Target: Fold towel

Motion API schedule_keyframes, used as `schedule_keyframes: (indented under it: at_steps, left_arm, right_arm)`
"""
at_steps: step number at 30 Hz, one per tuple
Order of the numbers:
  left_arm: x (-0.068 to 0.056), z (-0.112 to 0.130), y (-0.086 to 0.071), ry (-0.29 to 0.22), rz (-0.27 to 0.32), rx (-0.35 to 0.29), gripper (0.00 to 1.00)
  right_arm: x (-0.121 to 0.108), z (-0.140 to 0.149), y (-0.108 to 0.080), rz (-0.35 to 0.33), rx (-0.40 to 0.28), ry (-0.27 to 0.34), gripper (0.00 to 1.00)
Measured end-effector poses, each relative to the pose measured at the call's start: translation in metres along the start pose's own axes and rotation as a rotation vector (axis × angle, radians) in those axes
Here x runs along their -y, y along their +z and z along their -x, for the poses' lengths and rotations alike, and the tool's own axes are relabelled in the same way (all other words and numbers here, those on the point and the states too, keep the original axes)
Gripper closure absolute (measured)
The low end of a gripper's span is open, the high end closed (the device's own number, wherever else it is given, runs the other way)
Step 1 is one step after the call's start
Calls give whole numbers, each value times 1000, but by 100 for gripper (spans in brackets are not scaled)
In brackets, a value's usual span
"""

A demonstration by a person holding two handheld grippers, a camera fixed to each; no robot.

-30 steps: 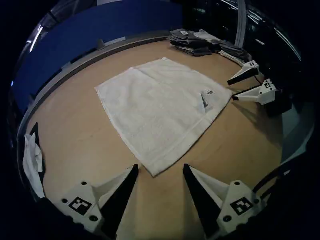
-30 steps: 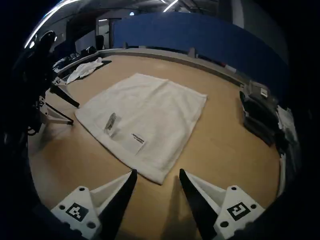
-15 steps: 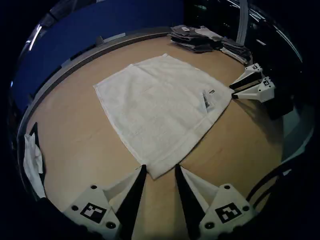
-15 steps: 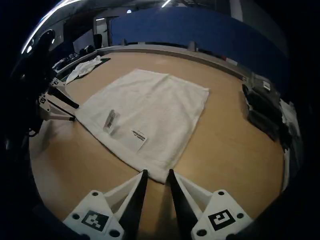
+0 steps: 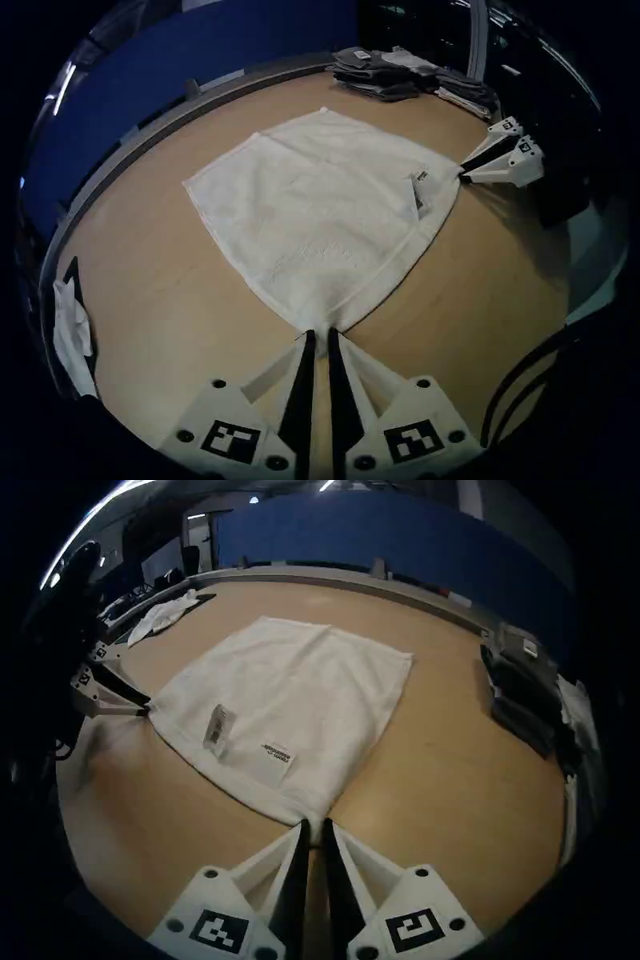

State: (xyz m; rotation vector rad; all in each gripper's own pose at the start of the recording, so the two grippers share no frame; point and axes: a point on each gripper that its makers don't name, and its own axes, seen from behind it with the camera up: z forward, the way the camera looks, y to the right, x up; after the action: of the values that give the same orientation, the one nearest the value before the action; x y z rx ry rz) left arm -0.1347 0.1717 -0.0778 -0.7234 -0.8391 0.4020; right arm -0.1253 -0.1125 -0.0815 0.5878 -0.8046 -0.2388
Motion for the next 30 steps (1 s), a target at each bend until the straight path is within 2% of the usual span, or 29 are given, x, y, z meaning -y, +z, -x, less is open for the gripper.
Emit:
schedule_keyframes:
  at_steps: [17,30]
  left_arm:
    - [0,-4,-5,-2,-3,-2,90]
    - [-4,-22,-31,-40,-19,-36,90]
  right_arm:
    - [2,-4,-7,-1,-2,3,89]
    - [3,-21,-27,9,-33,5,89]
